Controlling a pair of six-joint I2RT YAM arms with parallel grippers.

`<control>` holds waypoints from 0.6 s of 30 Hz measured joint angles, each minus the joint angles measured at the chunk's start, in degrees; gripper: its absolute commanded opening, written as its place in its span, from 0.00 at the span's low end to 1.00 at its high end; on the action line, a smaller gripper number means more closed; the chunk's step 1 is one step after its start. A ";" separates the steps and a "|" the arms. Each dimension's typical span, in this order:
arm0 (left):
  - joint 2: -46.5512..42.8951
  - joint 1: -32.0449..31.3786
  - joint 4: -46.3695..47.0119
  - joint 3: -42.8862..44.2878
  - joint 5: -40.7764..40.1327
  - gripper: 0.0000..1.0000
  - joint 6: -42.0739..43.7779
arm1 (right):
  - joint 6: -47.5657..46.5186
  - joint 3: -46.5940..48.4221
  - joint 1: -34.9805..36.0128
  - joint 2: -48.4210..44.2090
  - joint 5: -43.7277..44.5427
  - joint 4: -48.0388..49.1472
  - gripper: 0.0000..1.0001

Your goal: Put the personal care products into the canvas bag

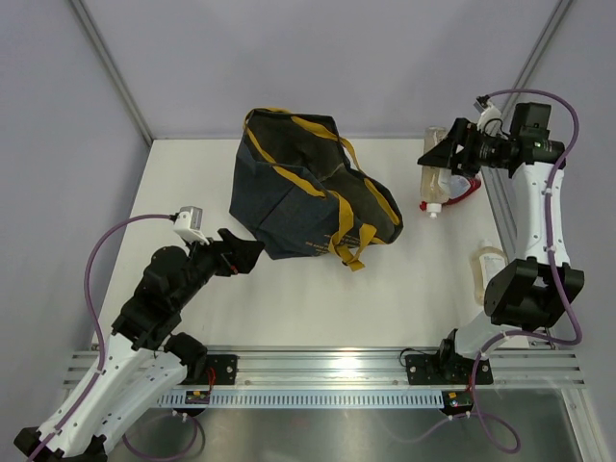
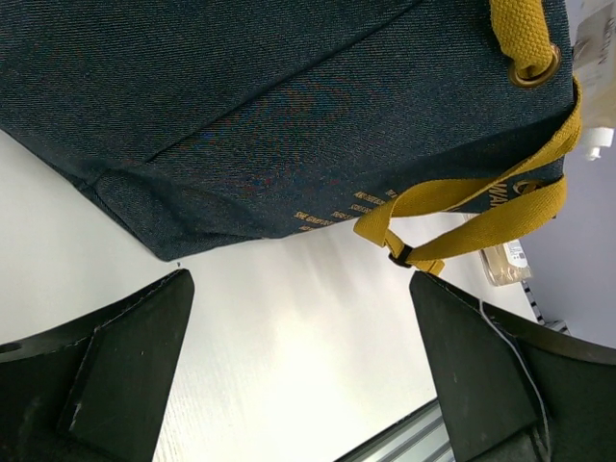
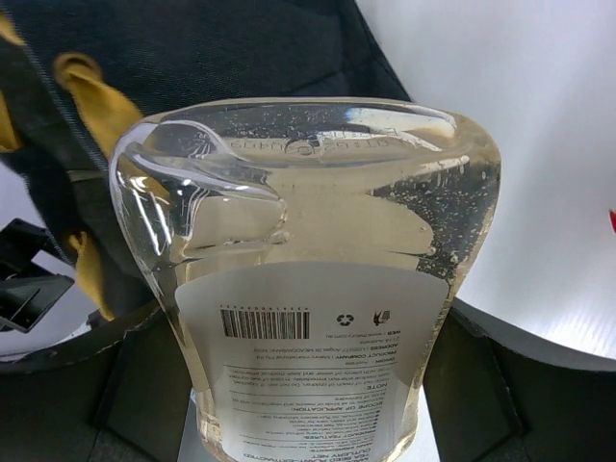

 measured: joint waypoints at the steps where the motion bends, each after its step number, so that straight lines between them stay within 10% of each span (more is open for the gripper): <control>1: 0.02 0.00 0.04 0.00 0.04 0.99 -0.04 | 0.04 1.14 0.96 -0.15 0.02 0.02 0.00; 18: 0.50 0.00 0.87 0.02 0.15 0.99 -1.46 | -14.93 28.59 34.69 7.02 12.76 -3.06 0.00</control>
